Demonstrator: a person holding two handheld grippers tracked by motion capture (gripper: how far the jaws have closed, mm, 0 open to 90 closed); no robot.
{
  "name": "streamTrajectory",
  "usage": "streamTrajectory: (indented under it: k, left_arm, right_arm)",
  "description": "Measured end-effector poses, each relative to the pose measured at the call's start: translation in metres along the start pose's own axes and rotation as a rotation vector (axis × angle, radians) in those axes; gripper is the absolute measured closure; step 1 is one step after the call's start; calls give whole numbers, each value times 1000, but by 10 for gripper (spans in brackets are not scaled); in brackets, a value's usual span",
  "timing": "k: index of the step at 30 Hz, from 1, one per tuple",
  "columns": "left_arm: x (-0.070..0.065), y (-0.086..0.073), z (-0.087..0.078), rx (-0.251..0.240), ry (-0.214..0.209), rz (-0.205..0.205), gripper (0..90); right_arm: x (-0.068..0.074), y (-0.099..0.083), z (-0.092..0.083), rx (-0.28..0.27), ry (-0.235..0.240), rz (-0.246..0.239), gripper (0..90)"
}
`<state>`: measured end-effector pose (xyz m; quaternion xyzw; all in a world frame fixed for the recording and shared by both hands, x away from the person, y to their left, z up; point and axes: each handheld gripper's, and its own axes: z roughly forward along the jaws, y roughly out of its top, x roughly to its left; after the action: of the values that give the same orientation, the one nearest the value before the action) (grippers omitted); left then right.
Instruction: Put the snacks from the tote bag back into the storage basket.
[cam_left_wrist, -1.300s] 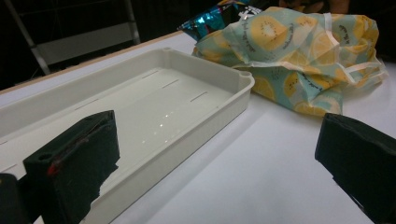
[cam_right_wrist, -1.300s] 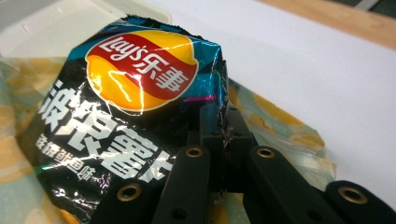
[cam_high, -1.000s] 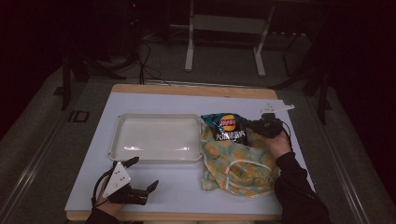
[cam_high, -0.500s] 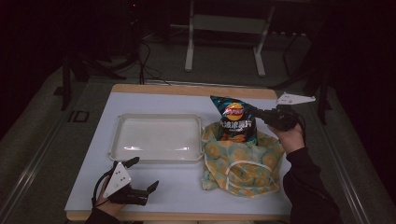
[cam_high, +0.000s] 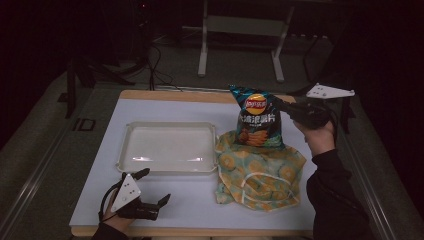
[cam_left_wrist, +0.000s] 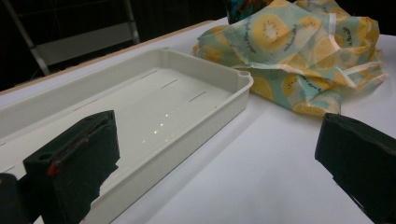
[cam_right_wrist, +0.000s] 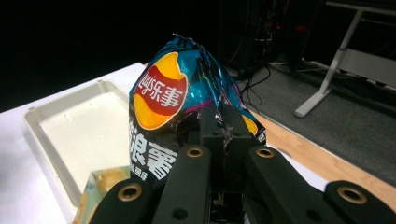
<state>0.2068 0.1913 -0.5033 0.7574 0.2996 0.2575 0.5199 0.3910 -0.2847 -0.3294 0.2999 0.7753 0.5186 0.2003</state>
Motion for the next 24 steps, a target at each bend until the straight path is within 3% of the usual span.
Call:
streamTrajectory:
  k: [10,24]
  left_arm:
    - [0,0,-1,-5,0,-1,3]
    - [0,0,-2,-5,5,-1,3]
  right_arm:
    - [14,28,2,-23,2,-22,900]
    - [48,48,44,-27,67,-47,900]
